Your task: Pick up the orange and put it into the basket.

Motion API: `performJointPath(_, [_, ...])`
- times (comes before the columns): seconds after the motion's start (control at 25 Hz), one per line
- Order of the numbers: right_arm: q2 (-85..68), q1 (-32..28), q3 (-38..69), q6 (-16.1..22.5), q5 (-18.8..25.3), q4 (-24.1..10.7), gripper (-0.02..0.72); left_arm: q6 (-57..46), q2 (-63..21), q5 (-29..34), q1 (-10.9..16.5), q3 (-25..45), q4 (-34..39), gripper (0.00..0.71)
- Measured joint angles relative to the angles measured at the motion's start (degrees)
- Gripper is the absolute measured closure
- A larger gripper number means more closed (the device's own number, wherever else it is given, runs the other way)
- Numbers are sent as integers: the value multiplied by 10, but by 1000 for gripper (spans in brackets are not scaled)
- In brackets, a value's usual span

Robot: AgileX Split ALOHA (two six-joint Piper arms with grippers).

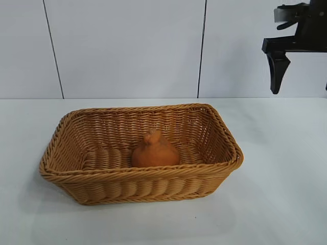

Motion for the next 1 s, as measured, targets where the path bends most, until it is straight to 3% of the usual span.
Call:
performJointPath(0.6, [-350,0,382,-11,-1,12,28,0,0,0,0,0,0,121])
performJointPath(1.0, [-638,0,592,-14,-109,14,28,0,0,-2,0,0,0,121])
